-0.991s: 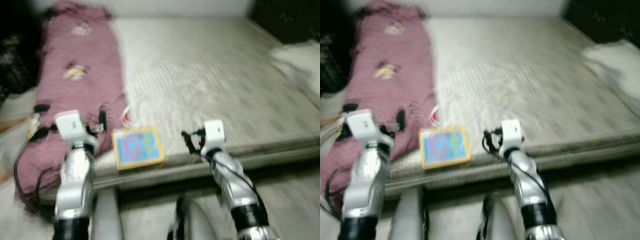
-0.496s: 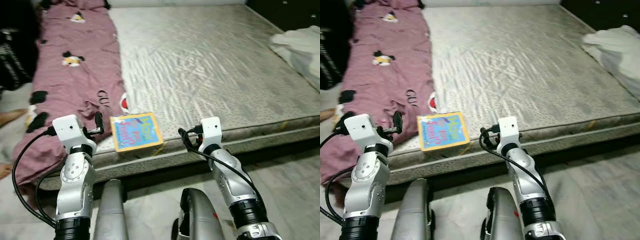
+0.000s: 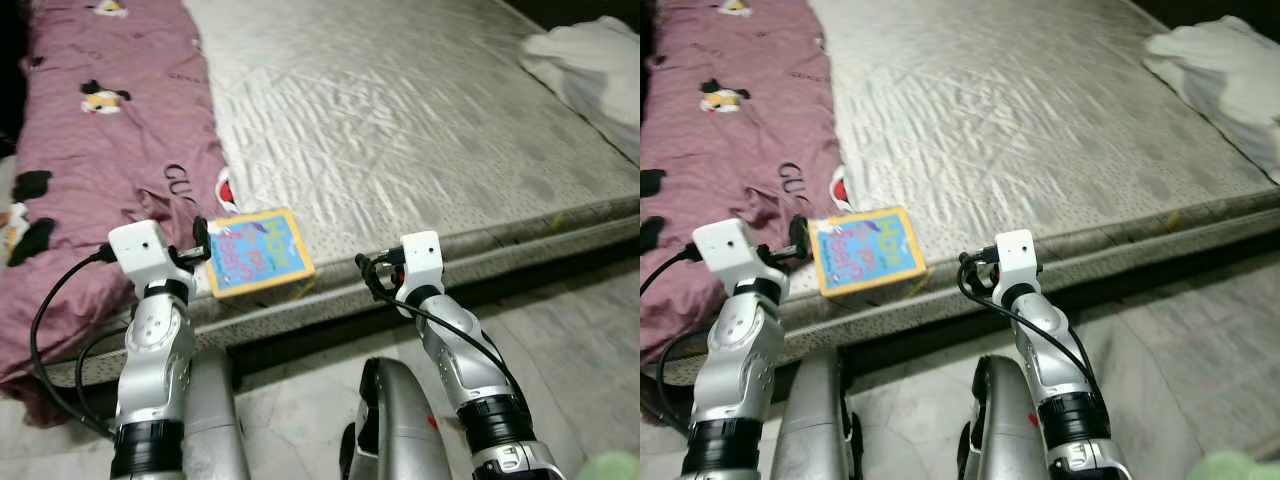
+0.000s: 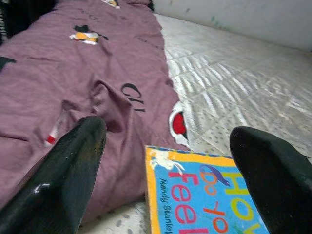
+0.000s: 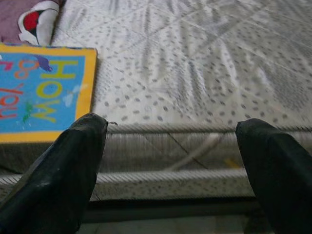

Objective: Clean up the room

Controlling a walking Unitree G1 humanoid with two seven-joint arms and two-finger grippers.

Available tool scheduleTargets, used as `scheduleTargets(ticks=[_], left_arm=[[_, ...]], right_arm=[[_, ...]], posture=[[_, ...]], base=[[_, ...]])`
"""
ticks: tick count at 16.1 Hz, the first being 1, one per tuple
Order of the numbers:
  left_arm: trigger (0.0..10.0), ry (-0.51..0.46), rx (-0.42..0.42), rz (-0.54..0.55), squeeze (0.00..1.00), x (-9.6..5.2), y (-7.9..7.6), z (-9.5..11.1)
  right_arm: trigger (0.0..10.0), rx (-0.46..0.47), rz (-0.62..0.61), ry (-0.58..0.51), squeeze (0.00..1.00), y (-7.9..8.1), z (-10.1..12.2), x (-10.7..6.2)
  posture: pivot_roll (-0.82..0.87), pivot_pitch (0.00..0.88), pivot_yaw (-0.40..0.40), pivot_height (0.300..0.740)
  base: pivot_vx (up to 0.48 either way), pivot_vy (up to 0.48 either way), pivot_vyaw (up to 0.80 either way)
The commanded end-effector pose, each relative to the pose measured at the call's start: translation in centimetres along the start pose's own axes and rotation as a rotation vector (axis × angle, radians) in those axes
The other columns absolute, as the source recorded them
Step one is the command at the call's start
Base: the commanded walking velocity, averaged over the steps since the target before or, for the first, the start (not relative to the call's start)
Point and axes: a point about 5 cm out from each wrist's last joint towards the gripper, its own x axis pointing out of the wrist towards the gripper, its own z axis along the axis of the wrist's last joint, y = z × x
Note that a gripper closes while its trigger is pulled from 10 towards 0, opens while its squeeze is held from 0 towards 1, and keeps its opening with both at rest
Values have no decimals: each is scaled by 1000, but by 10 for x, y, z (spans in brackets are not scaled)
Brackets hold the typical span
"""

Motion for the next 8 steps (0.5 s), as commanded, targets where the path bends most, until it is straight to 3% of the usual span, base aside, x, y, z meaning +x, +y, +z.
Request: scheduleTargets(ticks=[1,8], left_arm=[[10000,0,-15,13,0,2,-1,0],[10000,37,-102,111,0,11,9,-9]], right_arm=[[10000,-12,-2,-8,0,-2,3,-1],[10000,-24,-19,-9,0,-7,4,-9]], posture=[[-5,124,-66,538],[-38,153,-71,538]], base=[[0,0,0],[0,0,0]])
